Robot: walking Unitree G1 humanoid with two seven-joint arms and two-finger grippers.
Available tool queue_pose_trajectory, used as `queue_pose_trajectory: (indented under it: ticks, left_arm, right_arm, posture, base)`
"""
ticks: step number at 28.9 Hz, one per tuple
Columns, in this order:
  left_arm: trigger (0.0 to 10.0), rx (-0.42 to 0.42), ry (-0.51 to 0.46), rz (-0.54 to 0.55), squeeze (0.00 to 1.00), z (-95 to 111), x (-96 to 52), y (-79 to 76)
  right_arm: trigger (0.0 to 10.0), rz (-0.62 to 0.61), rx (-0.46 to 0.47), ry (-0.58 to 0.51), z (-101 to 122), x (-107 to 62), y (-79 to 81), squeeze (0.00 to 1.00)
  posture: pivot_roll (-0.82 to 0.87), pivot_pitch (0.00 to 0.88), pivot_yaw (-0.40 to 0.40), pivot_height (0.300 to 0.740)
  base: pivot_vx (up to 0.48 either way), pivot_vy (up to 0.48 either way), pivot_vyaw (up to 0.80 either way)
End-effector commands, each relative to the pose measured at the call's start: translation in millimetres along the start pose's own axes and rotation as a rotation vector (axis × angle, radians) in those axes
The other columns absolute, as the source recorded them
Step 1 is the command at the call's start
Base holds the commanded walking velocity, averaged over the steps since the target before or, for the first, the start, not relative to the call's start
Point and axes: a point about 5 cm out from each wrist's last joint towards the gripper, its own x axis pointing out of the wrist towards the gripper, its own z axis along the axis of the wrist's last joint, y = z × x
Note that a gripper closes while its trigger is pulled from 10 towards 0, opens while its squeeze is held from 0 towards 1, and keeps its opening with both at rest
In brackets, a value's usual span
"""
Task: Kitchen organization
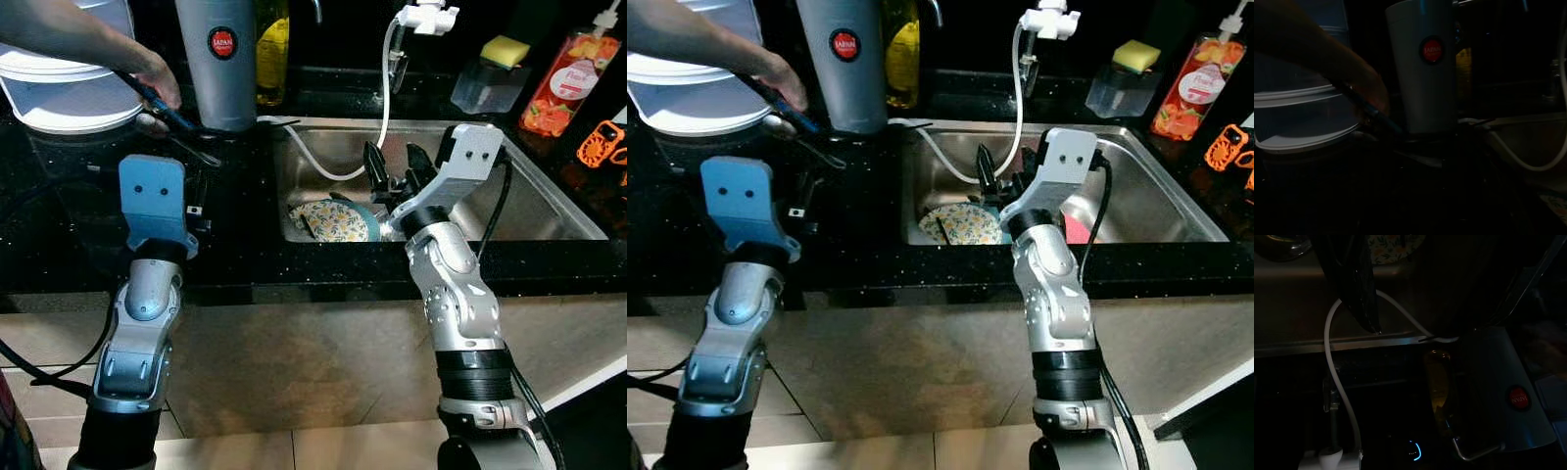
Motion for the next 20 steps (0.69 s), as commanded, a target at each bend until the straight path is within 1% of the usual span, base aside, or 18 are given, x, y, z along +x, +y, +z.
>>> queue_pose_trajectory:
  ticks: [1,7,10,11,12,14,16,17,20]
  left_arm:
    - [10.0,-0.005,0.018,0.016,0.00,-1.7,-0.2,0.5]
    - [10.0,-0.019,0.027,0.033,0.00,-2.0,1.8,3.1]
    - [10.0,-0.015,0.025,0.018,0.00,-0.5,4.3,-1.4]
    - [10.0,-0.014,0.023,-0.003,0.00,0.7,4.4,-6.4]
    - [10.0,-0.014,0.023,-0.003,0.00,0.7,4.4,-6.4]
    - [10.0,-0.012,0.018,-0.030,0.00,2.9,3.8,-12.4]
    - [10.0,-0.016,0.017,-0.028,0.00,3.0,4.1,-12.9]
    - [10.0,-0.016,0.017,-0.022,0.00,2.0,4.6,-12.4]
    - [10.0,-0.014,0.020,-0.009,0.00,0.3,6.8,-11.4]
  right_arm:
    - [10.0,-0.014,-0.005,-0.011,1.0,0.7,-4.7,0.00]
    - [10.0,-0.016,-0.008,-0.010,-0.2,0.4,-5.2,0.00]
    - [10.0,-0.009,-0.010,-0.012,0.5,2.5,-4.4,0.00]
    - [10.0,-0.010,-0.009,-0.013,0.4,3.3,-5.1,0.00]
    - [10.0,-0.010,-0.009,-0.013,0.4,3.3,-5.1,0.00]
    - [10.0,-0.014,-0.006,-0.014,-0.5,4.2,-5.5,0.00]
    - [10.0,-0.014,0.000,-0.011,-3.0,5.0,-3.3,0.00]
    - [10.0,-0.011,0.004,-0.009,-4.4,5.3,-1.8,0.00]
    - [10.0,0.008,0.011,-0.007,-5.4,7.2,2.9,0.00]
  posture:
    - [0.21,0.000,-0.112,0.740]
    - [0.20,0.000,-0.114,0.740]
    - [0.21,0.000,-0.107,0.740]
    - [0.22,0.000,-0.108,0.740]
    - [0.22,0.000,-0.108,0.740]
    - [0.22,0.000,-0.108,0.740]
    - [0.22,0.000,-0.113,0.740]
    - [0.23,0.000,-0.128,0.740]
    - [0.24,0.000,-0.124,0.740]
  base:
    - [0.000,0.000,0.00]
    - [0.000,0.000,0.00]
    - [0.000,0.000,0.00]
    - [0.000,0.000,0.00]
    - [0.000,0.000,0.00]
    - [0.000,0.000,0.00]
    - [0.000,0.000,0.00]
    - [0.000,0.000,0.00]
    - [0.000,0.000,0.00]
